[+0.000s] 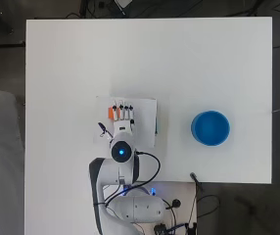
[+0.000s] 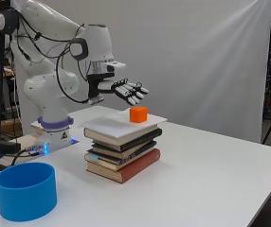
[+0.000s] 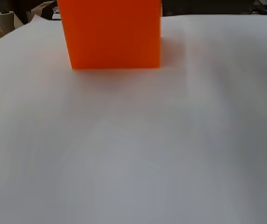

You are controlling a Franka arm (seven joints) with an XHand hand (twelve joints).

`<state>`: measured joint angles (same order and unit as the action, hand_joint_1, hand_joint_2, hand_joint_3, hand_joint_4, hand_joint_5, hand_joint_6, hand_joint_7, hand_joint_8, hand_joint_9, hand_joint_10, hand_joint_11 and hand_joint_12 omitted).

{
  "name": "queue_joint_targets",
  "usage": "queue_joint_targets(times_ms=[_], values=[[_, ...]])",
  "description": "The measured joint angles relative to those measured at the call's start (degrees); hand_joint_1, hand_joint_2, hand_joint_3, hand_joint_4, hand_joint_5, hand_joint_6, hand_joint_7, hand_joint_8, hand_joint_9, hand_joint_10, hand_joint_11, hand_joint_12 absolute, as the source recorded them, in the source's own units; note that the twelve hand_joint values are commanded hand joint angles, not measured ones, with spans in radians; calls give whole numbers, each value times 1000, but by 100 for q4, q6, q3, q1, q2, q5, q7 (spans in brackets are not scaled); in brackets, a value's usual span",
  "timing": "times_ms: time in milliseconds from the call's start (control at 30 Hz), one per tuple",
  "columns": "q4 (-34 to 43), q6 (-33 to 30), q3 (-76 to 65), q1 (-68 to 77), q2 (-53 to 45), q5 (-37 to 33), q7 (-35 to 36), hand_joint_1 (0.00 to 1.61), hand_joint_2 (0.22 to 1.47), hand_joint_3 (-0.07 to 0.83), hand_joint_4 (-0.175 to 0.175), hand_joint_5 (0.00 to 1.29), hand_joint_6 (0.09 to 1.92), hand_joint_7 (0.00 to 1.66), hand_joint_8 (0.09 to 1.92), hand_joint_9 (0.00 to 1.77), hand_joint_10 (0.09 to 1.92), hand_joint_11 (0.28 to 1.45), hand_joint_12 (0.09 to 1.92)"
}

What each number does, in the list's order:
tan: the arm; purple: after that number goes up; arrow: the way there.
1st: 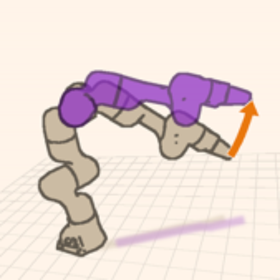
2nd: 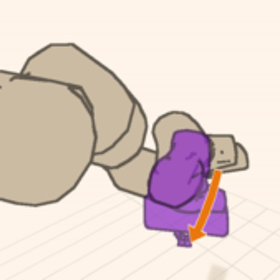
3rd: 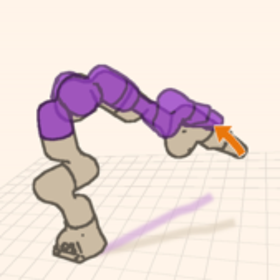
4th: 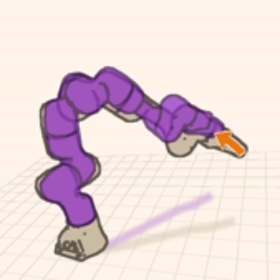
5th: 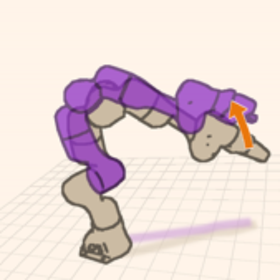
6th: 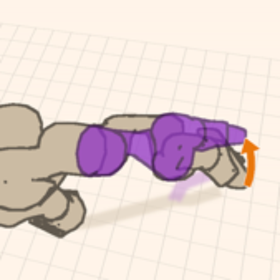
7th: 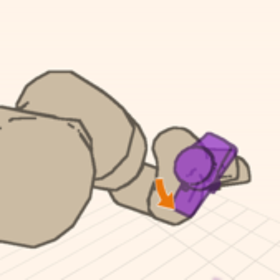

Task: Teleoperate dual arm-hand system to pick and place objects

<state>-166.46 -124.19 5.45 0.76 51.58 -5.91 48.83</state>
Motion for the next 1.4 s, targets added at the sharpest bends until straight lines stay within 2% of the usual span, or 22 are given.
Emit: queue_joint_targets(times_ms=[200, 267, 300, 333, 367, 400, 433, 467, 500, 633, 867, 1033, 1167, 1233, 1333, 1400], values=[[-214, 0, 2, 14, -282, -172, 190, 71, 1000, 10, 21, 255, 87, 377, 87, 525, 87, 542, 87], [-193, -36, 36, -1, -490, -174, 37, 138, 1005, 7, 22, 259, 87, 402, 87, 548, 87, 546, 87], [-148, -44, 40, -5, -602, -192, -33, 202, 1023, 5, 37, 339, 87, 493, 87, 615, 87, 581, 87], [-52, -42, 34, -7, -731, -214, -66, 620, 1081, -2, 1, 527, 407, 596, 510, 753, 429, 707, 87], [95, -15, 10, -1, -870, -259, -35, 833, 1129, -2, 14, 675, 758, 723, 1060, 923, 1019, 802, 620], [283, 57, -47, 8, -998, -352, 70, 921, 1150, -1, 74, 773, 952, 877, 1466, 1126, 1438, 904, 1134], [455, 134, -104, 17, -1082, -457, 199, 956, 1159, -1, 121, 828, 1050, 983, 1701, 1264, 1679, 963, 1465], [627, 182, -150, 28, -1124, -553, 332, 969, 1163, 0, 148, 855, 1099, 1042, 1825, 1338, 1805, 987, 1645], [763, 184, -171, 39, -1139, -609, 446, 972, 1166, 0, 162, 865, 1125, 1069, 1887, 1373, 1867, 995, 1735], [985, 147, -171, 55, -1104, -556, 580, 968, 1171, 1, 175, 866, 1154, 1126, 1920, 1443, 1919, 1050, 1822], [1797, 919, -446, -73, -872, 174, 397, 932, 1206, 4, 175, 795, 1255, 1230, 1920, 1551, 1920, 1175, 1837], [2337, 1392, -844, -308, -788, 1016, -114, 920, 1220, 0, 175, 772, 1290, 1226, 1791, 1539, 1877, 1180, 1839], [2543, 1606, -1482, -520, -603, 1703, -10, 931, 1211, -1, 175, 791, 1263, 1251, 1756, 1553, 1858, 1193, 1830], [2567, 1623, -1781, -615, -525, 1956, 91, 938, 1205, -1, 175, 803, 1246, 1279, 1757, 1565, 1857, 1204, 1826], [2558, 1725, -2265, -856, -282, 2400, 212, 945, 1198, -1, 175, 817, 1227, 1311, 1841, 1544, 1871, 1129, 1837], [2553, 1739, -2570, -989, -129, 2705, 188, 953, 1189, -1, 175, 833, 1204, 1336, 1882, 1560, 1895, 1152, 1841]])
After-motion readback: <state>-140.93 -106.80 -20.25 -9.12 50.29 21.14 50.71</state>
